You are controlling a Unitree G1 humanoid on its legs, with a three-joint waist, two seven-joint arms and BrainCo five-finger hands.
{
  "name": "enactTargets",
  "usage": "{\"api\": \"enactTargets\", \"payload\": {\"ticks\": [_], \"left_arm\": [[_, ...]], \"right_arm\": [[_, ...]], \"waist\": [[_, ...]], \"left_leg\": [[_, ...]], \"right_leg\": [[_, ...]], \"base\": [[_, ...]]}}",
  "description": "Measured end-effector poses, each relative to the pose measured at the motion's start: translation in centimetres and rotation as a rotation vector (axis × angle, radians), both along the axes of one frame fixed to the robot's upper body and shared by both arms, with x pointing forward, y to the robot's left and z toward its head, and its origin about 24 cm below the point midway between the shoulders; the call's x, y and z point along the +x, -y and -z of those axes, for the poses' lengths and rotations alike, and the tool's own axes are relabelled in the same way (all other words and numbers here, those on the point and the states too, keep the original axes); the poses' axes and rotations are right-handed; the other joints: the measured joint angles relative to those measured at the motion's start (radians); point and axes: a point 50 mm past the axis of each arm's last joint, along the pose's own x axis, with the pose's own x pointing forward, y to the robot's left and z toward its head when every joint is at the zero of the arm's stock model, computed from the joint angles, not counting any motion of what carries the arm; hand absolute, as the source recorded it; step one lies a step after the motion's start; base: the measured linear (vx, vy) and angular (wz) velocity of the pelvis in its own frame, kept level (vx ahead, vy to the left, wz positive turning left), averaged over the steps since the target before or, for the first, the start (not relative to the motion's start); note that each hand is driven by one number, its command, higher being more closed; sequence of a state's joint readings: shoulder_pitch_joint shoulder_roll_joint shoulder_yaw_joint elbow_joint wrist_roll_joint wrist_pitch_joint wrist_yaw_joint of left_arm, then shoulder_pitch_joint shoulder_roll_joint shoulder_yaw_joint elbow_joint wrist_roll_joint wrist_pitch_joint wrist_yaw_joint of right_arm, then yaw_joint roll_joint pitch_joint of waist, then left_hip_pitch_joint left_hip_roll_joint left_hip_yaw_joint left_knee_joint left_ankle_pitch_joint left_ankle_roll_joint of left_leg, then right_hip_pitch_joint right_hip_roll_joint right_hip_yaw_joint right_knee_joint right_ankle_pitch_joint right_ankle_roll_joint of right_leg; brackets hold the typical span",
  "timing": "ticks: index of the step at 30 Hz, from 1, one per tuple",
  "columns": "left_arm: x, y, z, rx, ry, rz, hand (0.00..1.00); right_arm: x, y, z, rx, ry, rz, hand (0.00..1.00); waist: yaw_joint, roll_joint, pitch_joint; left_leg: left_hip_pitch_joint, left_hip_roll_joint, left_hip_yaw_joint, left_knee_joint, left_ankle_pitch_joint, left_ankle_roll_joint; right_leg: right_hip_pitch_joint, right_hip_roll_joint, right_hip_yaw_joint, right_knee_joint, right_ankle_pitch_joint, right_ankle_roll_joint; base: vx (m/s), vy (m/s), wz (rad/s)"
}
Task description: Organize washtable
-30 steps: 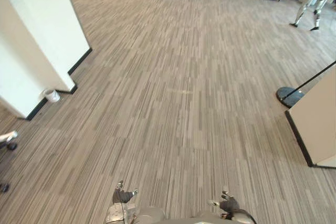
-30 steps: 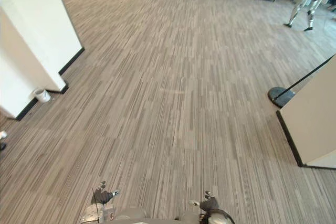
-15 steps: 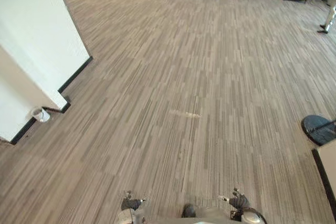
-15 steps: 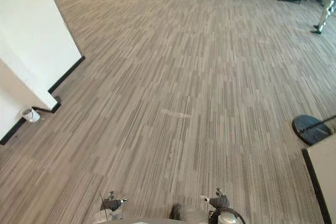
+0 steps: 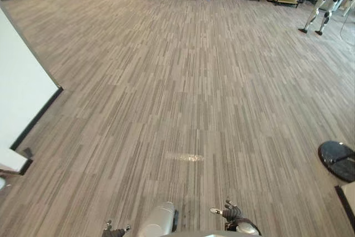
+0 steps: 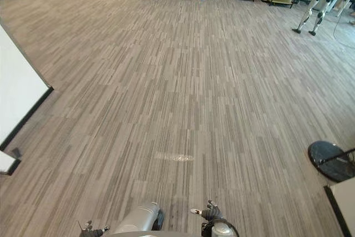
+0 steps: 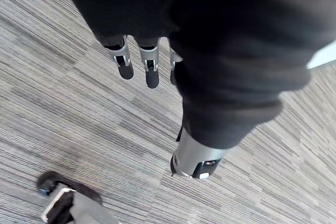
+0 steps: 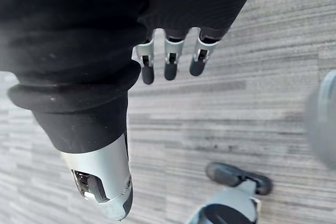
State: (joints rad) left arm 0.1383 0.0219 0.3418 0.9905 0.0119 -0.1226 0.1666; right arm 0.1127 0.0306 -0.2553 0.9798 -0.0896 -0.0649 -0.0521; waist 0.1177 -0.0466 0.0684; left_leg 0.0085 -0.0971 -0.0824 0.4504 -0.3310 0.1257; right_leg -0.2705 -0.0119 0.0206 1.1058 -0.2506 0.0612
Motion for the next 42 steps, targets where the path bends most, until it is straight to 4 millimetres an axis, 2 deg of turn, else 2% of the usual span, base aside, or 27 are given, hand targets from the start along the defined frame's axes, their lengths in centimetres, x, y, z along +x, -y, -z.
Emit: {"api": "enactTargets", "payload": {"ticks": [2, 4, 5, 6, 7, 8, 9, 10, 11, 12, 13, 14, 16, 17, 18, 19, 21, 23, 24, 25, 27, 28, 29, 32, 40, 42], "left_arm": [[1.0, 0.4, -0.1, -0.015, 0.024, 0.024, 0.0], [1.8, 0.9, -0.2, -0.025, 0.041, 0.029, 0.0], [1.7, 1.3, -0.1, -0.036, 0.041, 0.02, 0.0], [1.2, 1.8, 0.1, -0.051, 0.027, 0.016, 0.0], [1.1, 2.1, 0.2, -0.058, 0.022, 0.015, 0.0], [1.2, 2.4, 0.2, -0.068, 0.023, 0.016, 0.0], [1.3, 3.1, 0.3, -0.083, 0.028, 0.012, 0.0], [1.5, 3.5, 0.2, -0.099, 0.048, -0.013, 0.0], [1.6, 3.4, 0.1, -0.092, 0.055, -0.016, 0.0], [1.9, 3.3, 0.0, -0.09, 0.066, -0.016, 0.0], [2.0, 2.9, -0.3, -0.082, 0.089, -0.03, 0.0], [2.1, 2.7, -0.4, -0.08, 0.103, -0.039, 0.0], [2.2, 2.6, -0.6, -0.077, 0.124, -0.046, 0.0], [2.4, 3.1, -0.6, -0.083, 0.125, -0.023, 0.0], [2.0, 3.8, -0.4, -0.101, 0.115, -0.017, 0.0], [2.0, 3.7, -0.4, -0.096, 0.113, -0.016, 0.0], [2.9, 3.3, -0.8, -0.068, 0.144, 0.028, 0.0], [2.8, 3.1, -0.8, -0.058, 0.14, 0.06, 0.0], [2.5, 2.9, -0.7, -0.056, 0.133, 0.053, 0.0], [2.4, 2.9, -0.7, -0.054, 0.128, 0.056, 0.0], [2.2, 2.6, -0.6, -0.059, 0.119, 0.07, 0.0], [2.2, 2.2, -0.6, -0.051, 0.12, 0.074, 0.0], [1.9, 2.3, -0.4, -0.056, 0.103, 0.076, 0.0], [1.8, 2.6, -0.3, -0.077, 0.105, 0.069, 0.0], [1.4, 2.4, -0.1, -0.079, 0.093, 0.049, 0.0], [1.2, 2.3, -0.1, -0.078, 0.086, 0.043, 0.0]], "right_arm": [[-0.2, 0.4, -0.1, -0.012, 0.001, 0.004, 0.0], [-0.1, 0.6, -0.1, -0.014, 0.009, 0.014, 0.0], [0.3, 0.5, -0.2, -0.013, 0.011, -0.002, 0.0], [0.4, 0.7, -0.2, -0.021, 0.008, -0.033, 0.0], [0.4, 0.4, -0.1, -0.021, -0.002, -0.059, 0.0], [0.7, 0.8, -0.1, -0.036, -0.007, -0.079, 0.0], [1.0, 0.9, -0.1, -0.053, -0.013, -0.125, 0.0], [1.2, 0.7, -0.1, -0.061, -0.018, -0.164, 0.0], [1.5, 0.6, -0.1, -0.063, -0.014, -0.172, 0.0], [1.5, 0.1, 0.1, -0.046, -0.043, -0.177, 0.0], [1.5, -0.6, 0.2, -0.028, -0.052, -0.177, 0.0], [1.9, -1.0, 0.1, -0.019, -0.041, -0.174, 0.0], [2.5, -1.9, 0.0, 0.001, -0.019, -0.168, 0.0], [2.5, -1.8, 0.0, -0.001, -0.013, -0.162, 0.0], [2.6, -2.0, -0.1, -0.004, -0.011, -0.163, 0.0], [2.5, -2.4, 0.0, 0.002, -0.015, -0.162, 0.0], [1.7, -3.3, 0.2, 0.018, -0.032, -0.18, 0.0], [1.6, -3.5, 0.3, 0.023, -0.035, -0.179, 0.0], [1.3, -3.5, 0.3, 0.025, -0.04, -0.177, 0.0], [1.3, -3.5, 0.3, 0.024, -0.038, -0.177, 0.0], [1.5, -3.6, 0.2, 0.025, -0.022, -0.179, 0.0], [1.6, -3.7, 0.2, 0.028, -0.018, -0.18, 0.0], [1.1, -3.3, 0.3, 0.022, -0.03, -0.169, 0.0], [0.3, -2.3, 0.5, 0.003, -0.056, -0.159, 0.0], [0.0, -1.6, 0.7, 0.0, -0.077, -0.119, 0.0], [0.0, -1.3, 0.7, -0.003, -0.076, -0.106, 0.0]], "waist": [[-0.002, 0.0, 0.0], [-0.019, 0.0, 0.0], [-0.033, 0.002, -0.002], [-0.052, 0.02, -0.016], [-0.064, 0.031, -0.018], [-0.065, 0.06, -0.023], [-0.043, 0.073, -0.03], [-0.013, 0.09, -0.018], [-0.001, 0.094, -0.01], [0.007, 0.084, 0.002], [0.009, 0.064, 0.005], [0.009, 0.05, 0.009], [0.009, 0.037, 0.01], [0.012, 0.063, -0.006], [0.019, 0.089, -0.013], [0.029, 0.078, -0.016], [0.026, 0.035, -0.03], [0.029, 0.026, -0.025], [0.033, 0.034, -0.021], [0.035, 0.031, -0.022], [0.037, 0.015, -0.024], [0.038, -0.005, -0.03], [0.024, 0.001, -0.039], [0.03, 0.02, -0.045], [0.026, 0.022, -0.044], [0.023, 0.02, -0.043]], "left_leg": [[0.073, 0.01, -0.025, -0.029, -0.05, -0.027], [0.118, 0.013, -0.047, -0.036, -0.1, -0.029], [0.155, 0.016, -0.066, -0.048, -0.125, -0.03], [0.201, 0.038, -0.087, -0.06, -0.155, -0.071], [0.182, 0.04, -0.128, 0.036, -0.152, -0.074], [0.141, 0.046, -0.146, 0.147, -0.141, -0.094], [0.031, 0.042, -0.157, 0.395, -0.023, -0.185], [-0.072, 0.037, -0.14, 0.601, 0.125, -0.187], [-0.105, 0.042, -0.128, 0.649, 0.113, -0.18], [-0.145, 0.05, -0.12, 0.658, 0.075, -0.161], [-0.174, 0.054, -0.123, 0.58, 0.03, -0.169], [-0.189, 0.061, -0.117, 0.519, 0.013, -0.17], [-0.23, 0.084, -0.11, 0.287, 0.001, -0.18], [-0.221, 0.11, -0.134, 0.037, 0.074, -0.211], [-0.226, 0.128, -0.127, -0.007, 0.204, -0.191], [-0.209, 0.118, -0.112, -0.015, 0.198, -0.183], [-0.186, 0.093, -0.118, -0.037, 0.189, -0.166], [-0.154, 0.098, -0.127, -0.053, 0.184, -0.154], [-0.12, 0.1, -0.128, -0.075, 0.179, -0.147], [-0.107, 0.1, -0.128, -0.081, 0.179, -0.147], [-0.067, 0.088, -0.112, -0.11, 0.176, -0.145], [-0.062, 0.068, -0.104, -0.12, 0.172, -0.142], [-0.058, 0.063, -0.12, -0.126, 0.165, -0.138], [-0.056, 0.068, -0.126, -0.154, 0.162, -0.141], [-0.067, 0.056, -0.133, -0.154, 0.161, -0.142], [-0.071, 0.042, -0.137, -0.153, 0.157, -0.144]], "right_leg": [[-0.074, 0.015, -0.046, -0.169, -0.007, 0.01], [-0.103, 0.026, -0.076, -0.428, 0.013, 0.003], [-0.103, 0.034, -0.08, -0.566, 0.058, -0.026], [-0.091, 0.055, -0.107, -0.632, 0.127, -0.062], [-0.064, 0.071, -0.117, -0.647, 0.199, -0.095], [-0.049, 0.088, -0.137, -0.641, 0.183, -0.101], [-0.004, 0.116, -0.131, -0.682, 0.154, -0.122], [0.061, 0.141, -0.104, -0.729, 0.144, -0.138], [0.099, 0.15, -0.088, -0.754, 0.143, -0.14], [0.175, 0.152, -0.066, -0.791, 0.14, -0.144], [0.246, 0.139, -0.033, -0.827, 0.14, -0.144], [0.275, 0.13, -0.022, -0.84, 0.14, -0.144], [0.323, 0.113, 0.009, -0.85, 0.135, -0.131], [0.342, 0.117, 0.03, -0.849, 0.112, -0.093], [0.366, 0.134, 0.05, -0.854, 0.08, -0.056], [0.382, 0.12, 0.062, -0.857, 0.078, -0.056], [0.393, 0.082, 0.063, -0.849, 0.078, -0.055], [0.368, 0.086, 0.073, -0.768, 0.076, -0.056], [0.373, 0.081, 0.075, -0.779, 0.033, -0.064], [0.374, 0.076, 0.076, -0.797, 0.025, -0.062], [0.362, 0.037, 0.081, -0.889, 0.049, -0.056], [0.334, 0.011, 0.085, -0.913, 0.108, -0.038], [0.337, 0.004, 0.081, -0.903, 0.089, -0.027], [0.337, 0.006, 0.087, -0.938, 0.088, -0.026], [0.338, -0.003, 0.088, -0.96, 0.082, -0.017], [0.338, -0.014, 0.087, -0.961, 0.072, -0.001]], "base": [[0.49, 0.064, 0.21], [0.56, 0.024, 0.34], [0.76, -0.034, 0.59], [0.85, -0.075, 0.76], [0.6, -0.066, 0.64], [0.72, -0.052, 0.36], [0.67, -0.051, -0.23], [0.81, -0.061, -0.44], [0.64, -0.056, -0.57], [0.61, -0.046, -0.38], [0.58, -0.036, -0.32], [0.54, -0.015, -0.32], [0.44, 0.022, -0.49], [0.44, 0.073, -0.76], [0.43, 0.092, -0.75], [0.42, 0.123, -0.41], [0.43, 0.121, 0.11], [0.28, 0.073, 0.19], [0.23, 0.066, 0.08], [0.16, 0.033, 0.02], [0.11, -0.021, -0.06], [0.07, -0.06, 0.08], [0.07, -0.054, 0.08], [0.03, -0.04, -0.06], [-0.02, 0.015, -0.01], [-0.01, 0.063, 0.06]]}}
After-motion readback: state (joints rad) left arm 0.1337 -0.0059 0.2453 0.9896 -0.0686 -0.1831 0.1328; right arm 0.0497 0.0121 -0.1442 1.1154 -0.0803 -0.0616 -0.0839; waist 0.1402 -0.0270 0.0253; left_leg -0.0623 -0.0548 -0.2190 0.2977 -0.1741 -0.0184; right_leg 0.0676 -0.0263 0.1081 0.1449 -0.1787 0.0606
